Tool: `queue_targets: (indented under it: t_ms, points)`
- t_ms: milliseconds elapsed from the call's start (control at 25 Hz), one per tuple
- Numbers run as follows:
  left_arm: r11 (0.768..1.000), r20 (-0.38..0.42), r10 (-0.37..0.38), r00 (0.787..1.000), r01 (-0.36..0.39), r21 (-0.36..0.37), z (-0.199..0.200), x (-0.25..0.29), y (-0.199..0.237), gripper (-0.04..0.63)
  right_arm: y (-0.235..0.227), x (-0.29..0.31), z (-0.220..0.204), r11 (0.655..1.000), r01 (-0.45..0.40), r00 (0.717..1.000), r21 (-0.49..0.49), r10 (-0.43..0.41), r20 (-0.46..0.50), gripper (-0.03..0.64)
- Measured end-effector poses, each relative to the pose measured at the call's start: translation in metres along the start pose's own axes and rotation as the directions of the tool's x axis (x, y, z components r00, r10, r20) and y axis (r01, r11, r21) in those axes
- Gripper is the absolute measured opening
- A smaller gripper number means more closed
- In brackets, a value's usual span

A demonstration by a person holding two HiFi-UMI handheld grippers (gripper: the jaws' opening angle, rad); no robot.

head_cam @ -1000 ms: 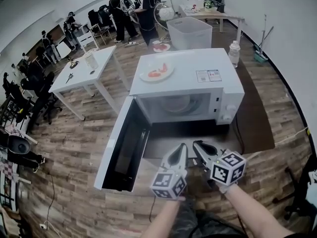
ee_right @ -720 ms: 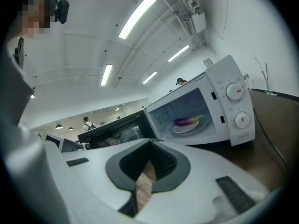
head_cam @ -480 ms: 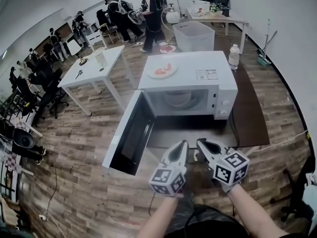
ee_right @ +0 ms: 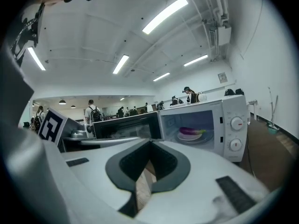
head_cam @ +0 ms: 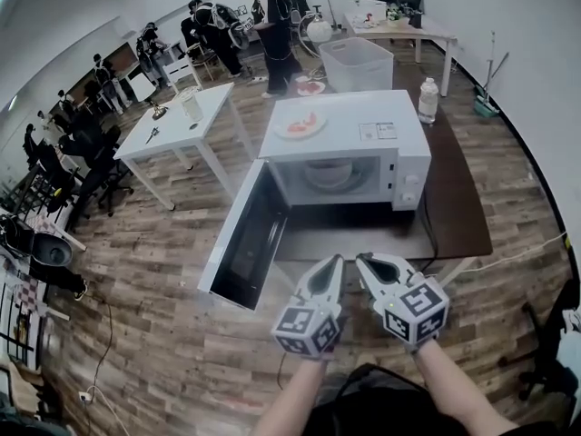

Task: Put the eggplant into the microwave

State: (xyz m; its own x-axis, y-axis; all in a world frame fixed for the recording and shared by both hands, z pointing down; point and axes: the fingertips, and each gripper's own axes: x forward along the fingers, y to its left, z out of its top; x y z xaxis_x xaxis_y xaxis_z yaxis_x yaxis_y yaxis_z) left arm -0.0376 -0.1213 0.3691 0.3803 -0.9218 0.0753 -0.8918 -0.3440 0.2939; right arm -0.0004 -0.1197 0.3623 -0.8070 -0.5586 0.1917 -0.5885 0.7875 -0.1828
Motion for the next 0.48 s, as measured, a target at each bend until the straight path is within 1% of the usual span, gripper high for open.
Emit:
queue_targets:
  t_ms: [120, 240, 480]
  points:
    - [1.000, -0.001, -0.003, 1.000, 0.003, 0.014, 0.002, -0.008, -0.001, 0.000, 0.008, -0.006, -0.006, 1.000, 0.014, 1.000, 0.011, -0.014, -0.006, 0.000]
    - [1.000, 0.005, -0.001, 1.000, 0.001, 0.000, 0.003, -0.021, -0.001, 0.000, 0.019, -0.013, -0.012, 1.000, 0.026, 0.999, 0.016, -0.026, -0.023, 0.000]
    - [1.000, -0.011, 0.003, 1.000, -0.003, -0.019, -0.002, -0.055, -0.003, 0.000, 0.042, -0.028, -0.021, 0.998, 0.051, 0.997, 0.020, -0.050, -0.052, 0.000]
